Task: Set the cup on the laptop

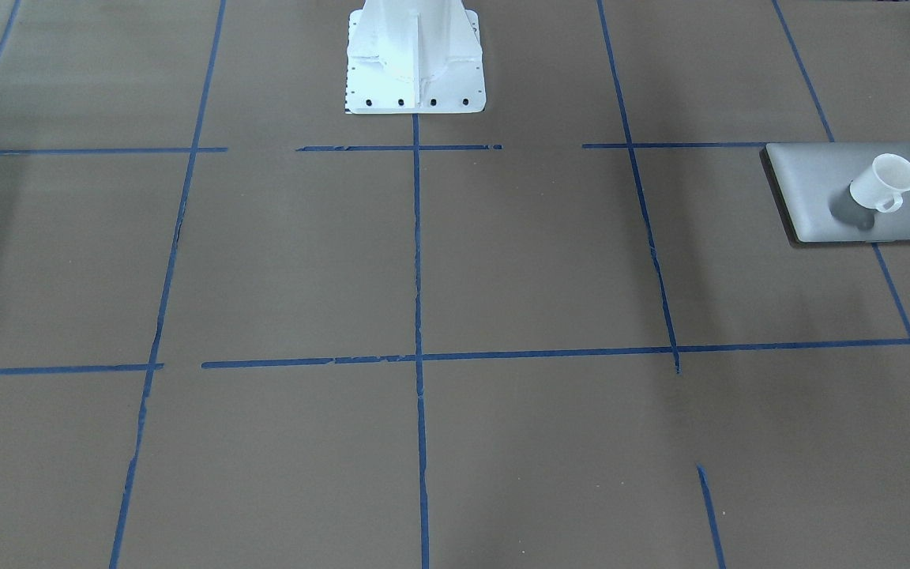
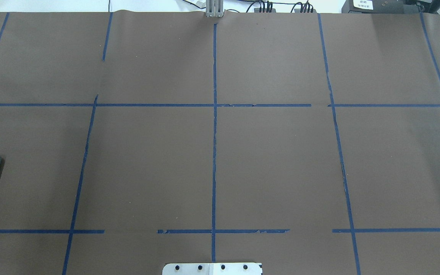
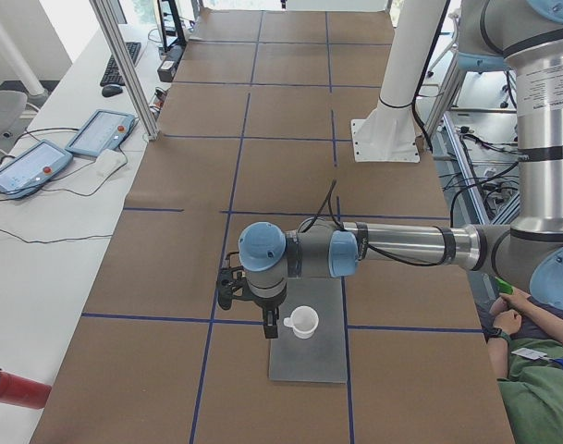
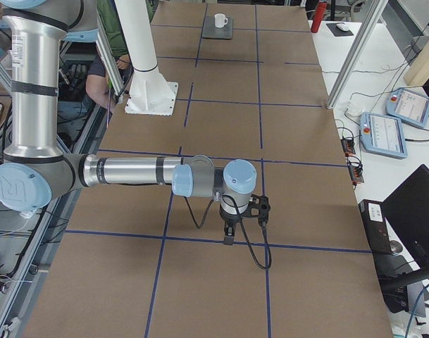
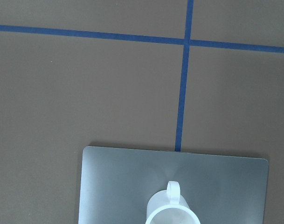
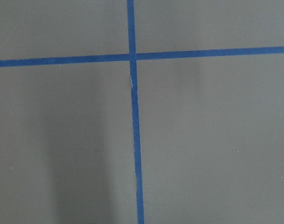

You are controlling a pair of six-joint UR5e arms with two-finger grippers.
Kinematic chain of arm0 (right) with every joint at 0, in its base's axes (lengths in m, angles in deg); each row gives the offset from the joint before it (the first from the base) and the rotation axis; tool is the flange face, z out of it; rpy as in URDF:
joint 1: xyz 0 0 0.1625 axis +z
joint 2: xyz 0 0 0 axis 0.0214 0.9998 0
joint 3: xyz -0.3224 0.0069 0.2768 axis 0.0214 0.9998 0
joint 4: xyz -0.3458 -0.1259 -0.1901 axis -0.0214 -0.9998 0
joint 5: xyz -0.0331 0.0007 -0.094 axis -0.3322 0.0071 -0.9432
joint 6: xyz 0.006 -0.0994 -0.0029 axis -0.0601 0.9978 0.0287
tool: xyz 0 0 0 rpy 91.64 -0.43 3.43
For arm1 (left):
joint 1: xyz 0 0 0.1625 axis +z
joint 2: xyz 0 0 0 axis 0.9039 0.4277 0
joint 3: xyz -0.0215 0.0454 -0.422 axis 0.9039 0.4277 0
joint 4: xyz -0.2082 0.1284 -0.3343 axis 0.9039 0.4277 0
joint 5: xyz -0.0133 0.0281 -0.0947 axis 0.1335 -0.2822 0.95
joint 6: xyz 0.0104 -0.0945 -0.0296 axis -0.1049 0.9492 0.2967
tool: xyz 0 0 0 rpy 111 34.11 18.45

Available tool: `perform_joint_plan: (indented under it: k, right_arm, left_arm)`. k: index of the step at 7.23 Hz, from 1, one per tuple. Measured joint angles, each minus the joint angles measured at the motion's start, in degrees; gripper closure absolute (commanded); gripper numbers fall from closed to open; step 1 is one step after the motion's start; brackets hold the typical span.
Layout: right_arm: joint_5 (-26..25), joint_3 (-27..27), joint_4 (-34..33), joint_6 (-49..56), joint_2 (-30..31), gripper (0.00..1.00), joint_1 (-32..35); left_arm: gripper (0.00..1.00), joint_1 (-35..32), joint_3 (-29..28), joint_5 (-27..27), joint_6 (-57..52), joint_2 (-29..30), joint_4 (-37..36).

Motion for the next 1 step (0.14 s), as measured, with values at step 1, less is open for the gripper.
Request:
perform_joint_plan:
  k: [1]
  right_arm:
    - [0.00, 0.00, 0.00, 0.00, 0.00, 0.00, 0.00]
  left_arm:
    - [0.00, 0.00, -0.01, 0.00, -0.02, 0.06, 0.00]
